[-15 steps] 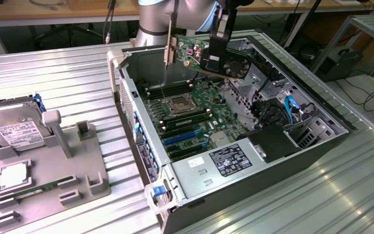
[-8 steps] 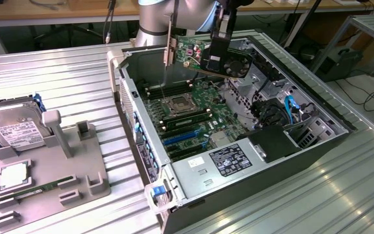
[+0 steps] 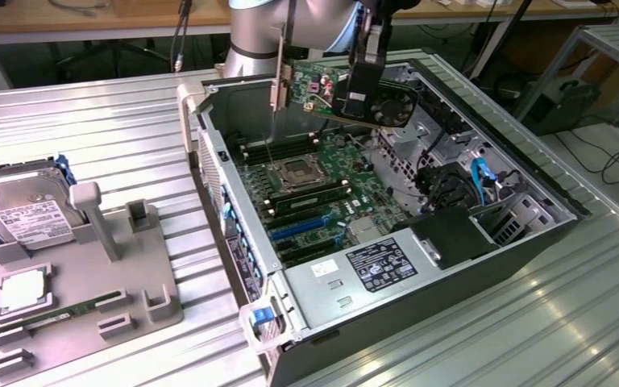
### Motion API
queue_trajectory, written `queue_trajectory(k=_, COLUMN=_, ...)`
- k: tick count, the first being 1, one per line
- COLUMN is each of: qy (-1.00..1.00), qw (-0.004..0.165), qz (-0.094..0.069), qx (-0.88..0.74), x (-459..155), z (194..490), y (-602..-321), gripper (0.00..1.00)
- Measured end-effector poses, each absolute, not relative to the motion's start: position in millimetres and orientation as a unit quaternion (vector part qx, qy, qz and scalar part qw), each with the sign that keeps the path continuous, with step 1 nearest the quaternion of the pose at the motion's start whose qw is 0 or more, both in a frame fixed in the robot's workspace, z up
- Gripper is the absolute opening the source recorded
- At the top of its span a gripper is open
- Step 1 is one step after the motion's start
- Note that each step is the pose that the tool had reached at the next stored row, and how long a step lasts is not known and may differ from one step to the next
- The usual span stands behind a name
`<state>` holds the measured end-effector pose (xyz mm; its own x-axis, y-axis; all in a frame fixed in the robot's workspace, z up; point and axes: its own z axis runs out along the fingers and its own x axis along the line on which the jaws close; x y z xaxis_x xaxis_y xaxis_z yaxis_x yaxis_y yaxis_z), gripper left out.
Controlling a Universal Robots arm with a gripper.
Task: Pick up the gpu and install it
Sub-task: 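Insert the gpu into the slot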
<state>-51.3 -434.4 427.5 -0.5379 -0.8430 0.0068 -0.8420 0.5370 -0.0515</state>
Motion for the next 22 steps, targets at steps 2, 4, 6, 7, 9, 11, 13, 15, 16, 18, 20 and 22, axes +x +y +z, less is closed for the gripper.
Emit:
queue_trajectory(k=2, qy=0.874, qw=0.01, qz=-0.024, qx=-0.485, x=-51.3, z=427.5, y=-434.4, gripper=0.28)
queue_trajectory(k=4, qy=0.871, qw=0.01, qz=-0.024, qx=-0.49, x=-51.3, z=427.5, y=-434.4, gripper=0.28)
queue_trajectory(k=6, qy=0.868, qw=0.01, qz=-0.024, qx=-0.495, x=-51.3, z=427.5, y=-434.4, gripper=0.28)
queue_trajectory(k=7, qy=0.867, qw=0.01, qz=-0.024, qx=-0.498, x=-51.3, z=427.5, y=-434.4, gripper=0.28)
queue_trajectory(k=9, qy=0.864, qw=0.01, qz=-0.024, qx=-0.502, x=-51.3, z=427.6, y=-434.4, gripper=0.28)
queue_trajectory(k=11, qy=0.861, qw=0.01, qz=-0.024, qx=-0.508, x=-51.3, z=427.5, y=-434.4, gripper=0.28)
queue_trajectory(k=13, qy=0.858, qw=0.01, qz=-0.024, qx=-0.514, x=-51.3, z=427.5, y=-434.4, gripper=0.28)
queue_trajectory(k=15, qy=0.855, qw=0.01, qz=-0.024, qx=-0.518, x=-51.3, z=427.5, y=-434.4, gripper=0.28)
queue_trajectory(k=16, qy=0.854, qw=0.01, qz=-0.024, qx=-0.52, x=-51.3, z=427.5, y=-434.4, gripper=0.28)
queue_trajectory(k=18, qy=0.85, qw=0.011, qz=-0.024, qx=-0.526, x=-51.3, z=427.5, y=-434.4, gripper=0.28)
queue_trajectory(k=20, qy=0.845, qw=0.011, qz=-0.023, qx=-0.534, x=-51.3, z=427.5, y=-434.4, gripper=0.28)
queue_trajectory(k=22, qy=0.84, qw=0.011, qz=-0.023, qx=-0.542, x=-51.3, z=427.4, y=-434.4, gripper=0.28)
